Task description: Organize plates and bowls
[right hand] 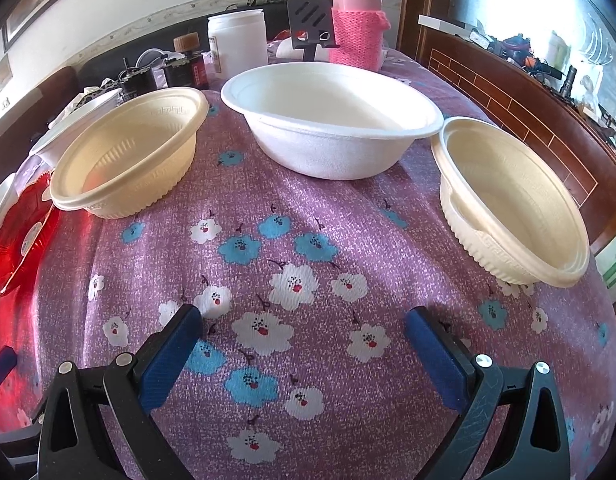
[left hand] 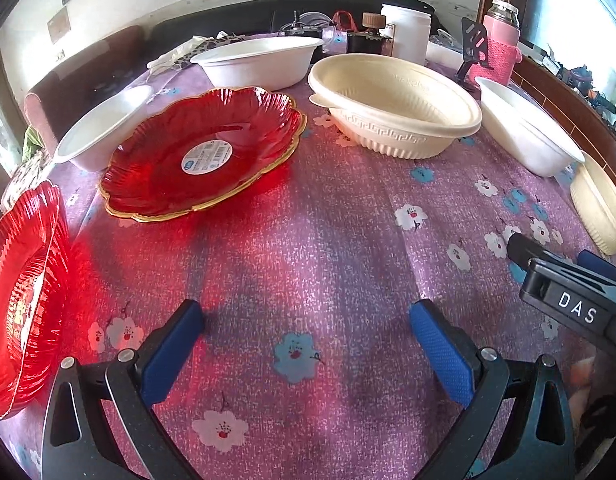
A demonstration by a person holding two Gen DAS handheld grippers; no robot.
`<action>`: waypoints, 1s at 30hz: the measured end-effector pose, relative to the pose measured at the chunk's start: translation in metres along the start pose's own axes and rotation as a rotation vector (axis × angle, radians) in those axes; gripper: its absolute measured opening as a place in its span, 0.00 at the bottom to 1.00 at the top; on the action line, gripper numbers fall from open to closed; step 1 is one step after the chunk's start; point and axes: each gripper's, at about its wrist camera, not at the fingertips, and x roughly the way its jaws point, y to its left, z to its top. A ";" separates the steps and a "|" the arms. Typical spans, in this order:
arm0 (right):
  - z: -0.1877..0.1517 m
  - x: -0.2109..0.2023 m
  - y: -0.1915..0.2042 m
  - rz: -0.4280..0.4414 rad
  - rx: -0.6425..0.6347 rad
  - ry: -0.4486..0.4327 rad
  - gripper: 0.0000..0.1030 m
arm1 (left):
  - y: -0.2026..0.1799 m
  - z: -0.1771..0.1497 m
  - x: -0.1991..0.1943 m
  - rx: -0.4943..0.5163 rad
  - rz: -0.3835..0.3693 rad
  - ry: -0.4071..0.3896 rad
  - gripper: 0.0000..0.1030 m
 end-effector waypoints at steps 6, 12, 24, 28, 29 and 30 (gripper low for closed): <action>-0.001 -0.001 -0.003 0.020 0.010 0.007 0.99 | 0.014 -0.005 -0.011 -0.032 -0.088 0.008 1.00; -0.003 -0.003 -0.002 0.010 0.012 0.005 0.99 | 0.037 -0.012 -0.045 -0.105 -0.094 -0.083 1.00; -0.009 -0.008 0.000 0.026 -0.005 0.018 0.99 | 0.058 -0.015 -0.107 -0.100 0.001 -0.241 1.00; -0.014 -0.012 0.001 0.039 -0.026 0.035 0.99 | 0.059 -0.016 -0.114 -0.099 0.025 -0.247 1.00; -0.015 -0.012 0.001 0.039 -0.033 0.039 0.99 | 0.058 -0.016 -0.114 -0.097 0.028 -0.245 1.00; -0.015 -0.012 0.002 0.040 -0.039 0.046 0.99 | 0.058 -0.016 -0.114 -0.095 0.031 -0.244 1.00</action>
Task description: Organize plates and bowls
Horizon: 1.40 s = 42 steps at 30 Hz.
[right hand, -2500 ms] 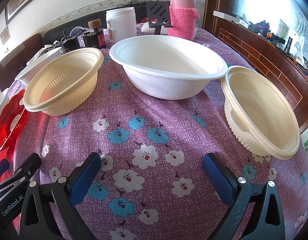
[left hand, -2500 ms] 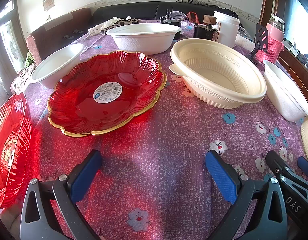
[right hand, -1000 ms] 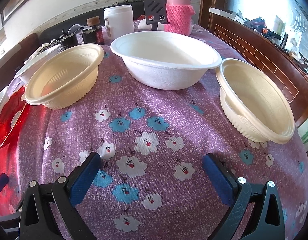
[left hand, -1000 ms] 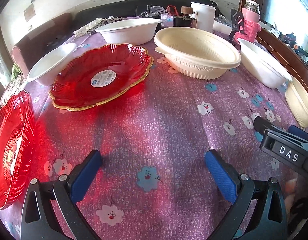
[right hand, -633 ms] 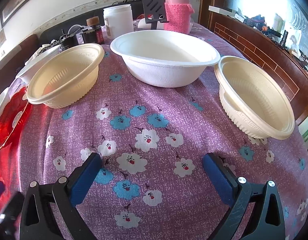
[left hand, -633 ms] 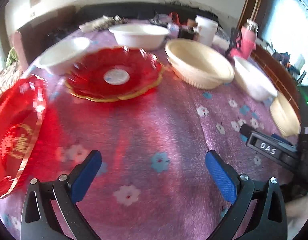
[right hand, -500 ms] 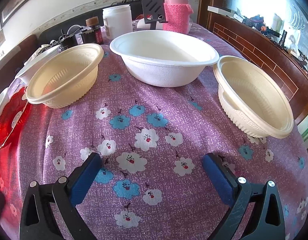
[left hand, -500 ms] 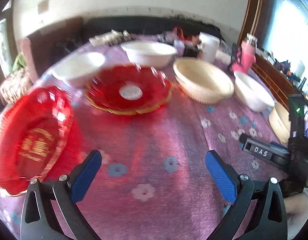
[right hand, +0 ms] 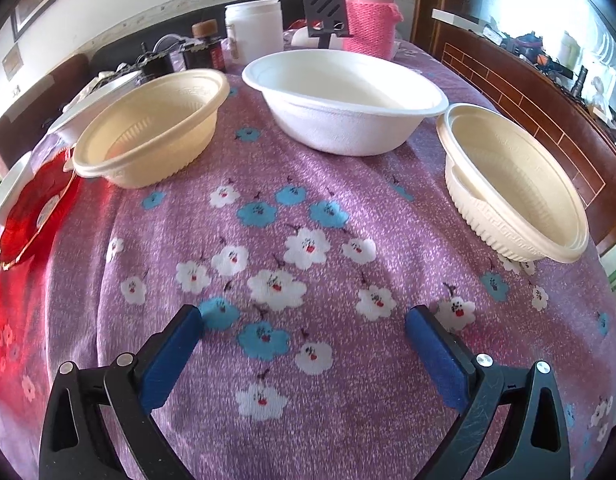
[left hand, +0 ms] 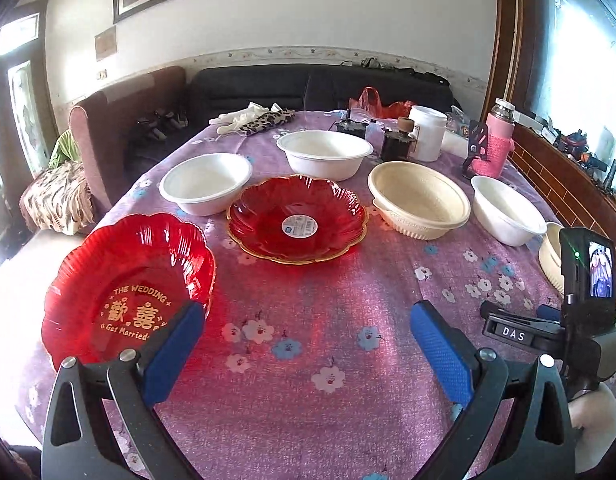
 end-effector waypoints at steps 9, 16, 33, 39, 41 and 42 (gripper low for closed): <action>-0.018 -0.012 0.004 0.016 -0.032 0.040 0.99 | -0.002 -0.001 -0.001 0.022 0.017 0.006 1.00; -0.032 -0.020 0.003 0.056 -0.088 0.074 0.99 | -0.004 0.000 -0.007 0.025 0.017 -0.004 1.00; -0.033 -0.200 -0.014 0.207 -0.021 -0.475 0.97 | 0.071 0.092 -0.204 -0.074 -0.142 -0.440 1.00; 0.020 -0.301 -0.015 0.269 0.026 -0.700 0.97 | 0.061 0.153 -0.260 -0.011 -0.125 -0.562 1.00; 0.049 -0.336 -0.017 0.301 0.042 -0.741 0.97 | 0.053 0.188 -0.276 0.007 -0.088 -0.602 1.00; 0.068 -0.354 -0.019 0.323 0.047 -0.758 0.97 | 0.049 0.203 -0.280 0.018 -0.070 -0.613 1.00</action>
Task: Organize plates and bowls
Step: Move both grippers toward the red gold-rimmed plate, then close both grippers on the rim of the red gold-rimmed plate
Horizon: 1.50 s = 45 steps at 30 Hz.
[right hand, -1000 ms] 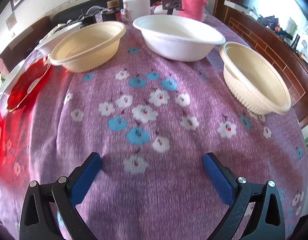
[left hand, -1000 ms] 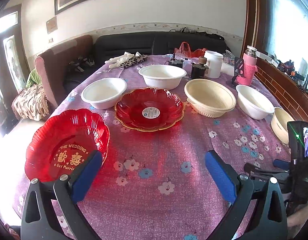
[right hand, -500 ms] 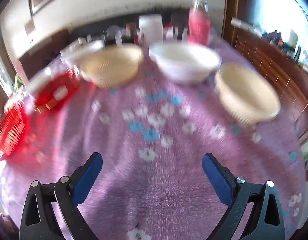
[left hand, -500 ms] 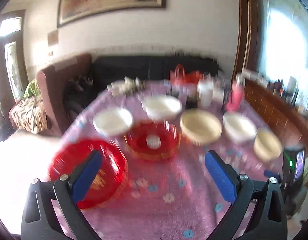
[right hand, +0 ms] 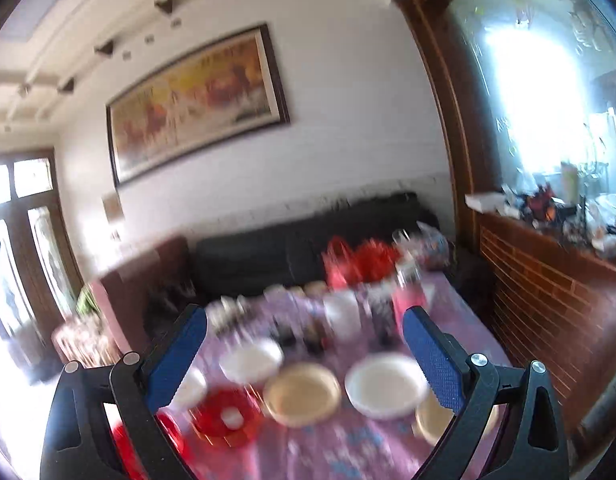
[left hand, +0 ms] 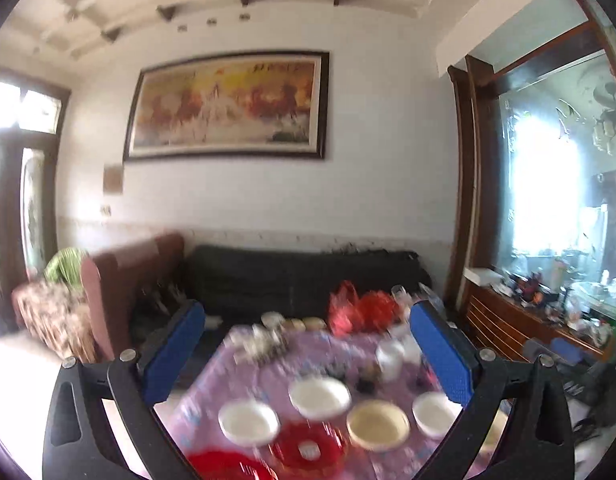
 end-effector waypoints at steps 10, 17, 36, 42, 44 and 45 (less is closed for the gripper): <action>-0.009 0.098 -0.017 0.097 0.108 0.283 0.97 | -0.024 -0.026 0.127 0.034 -0.078 0.282 1.00; -0.142 0.196 -0.038 0.114 0.161 0.581 0.93 | 0.013 -0.144 0.209 -0.044 -0.089 0.525 1.00; -0.290 0.318 0.047 0.202 0.220 0.925 0.73 | 0.086 -0.295 0.296 -0.263 -0.061 0.885 0.83; -0.293 0.334 0.059 0.109 0.212 0.895 0.13 | 0.080 -0.299 0.294 -0.252 -0.060 0.892 0.82; -0.291 0.329 0.056 0.125 0.229 0.898 0.10 | 0.078 -0.302 0.294 -0.251 -0.064 0.897 0.82; -0.289 0.324 0.054 0.123 0.223 0.901 0.10 | 0.076 -0.302 0.294 -0.249 -0.065 0.899 0.82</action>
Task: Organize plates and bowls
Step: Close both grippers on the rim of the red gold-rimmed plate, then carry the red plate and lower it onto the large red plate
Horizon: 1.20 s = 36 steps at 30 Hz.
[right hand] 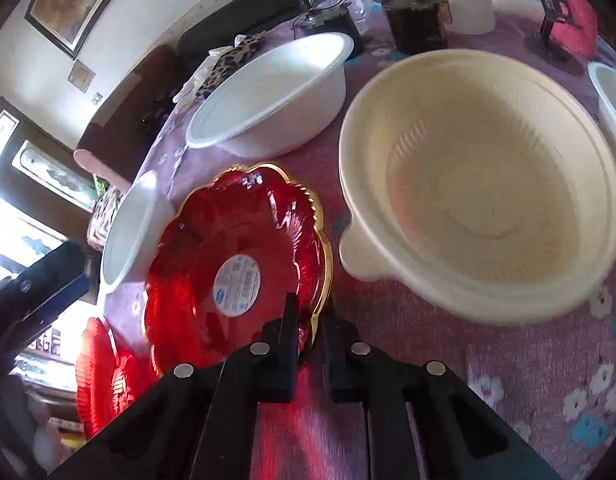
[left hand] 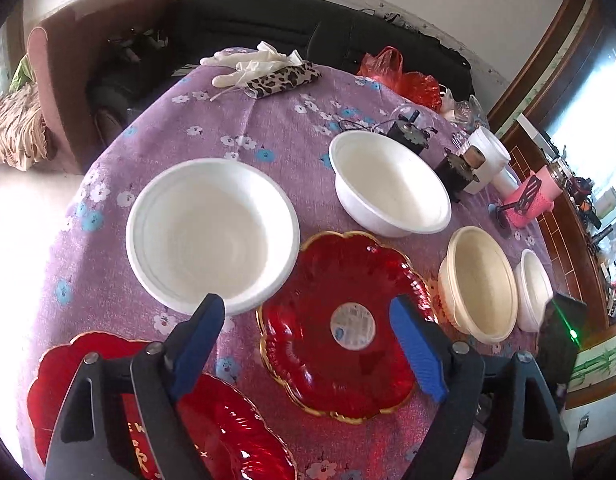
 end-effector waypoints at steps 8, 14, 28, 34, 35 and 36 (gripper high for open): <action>-0.035 -0.044 -0.025 -0.066 -0.047 0.012 0.10 | -0.025 -0.014 0.007 0.048 -0.029 0.041 0.82; -0.051 -0.067 -0.067 -0.071 -0.007 0.020 0.10 | -0.059 -0.034 0.027 0.117 -0.027 0.116 0.82; -0.064 -0.076 -0.082 -0.110 -0.015 -0.029 0.16 | -0.103 -0.083 0.066 0.178 0.022 0.229 0.31; -0.069 -0.094 -0.081 -0.090 -0.023 -0.085 0.13 | -0.086 -0.087 0.038 0.113 -0.016 0.148 0.20; -0.069 -0.098 -0.078 -0.091 -0.031 -0.097 0.13 | -0.084 -0.088 0.029 0.110 -0.016 0.119 0.20; -0.070 -0.101 -0.074 -0.092 -0.040 -0.109 0.13 | -0.082 -0.087 0.021 0.105 -0.017 0.096 0.20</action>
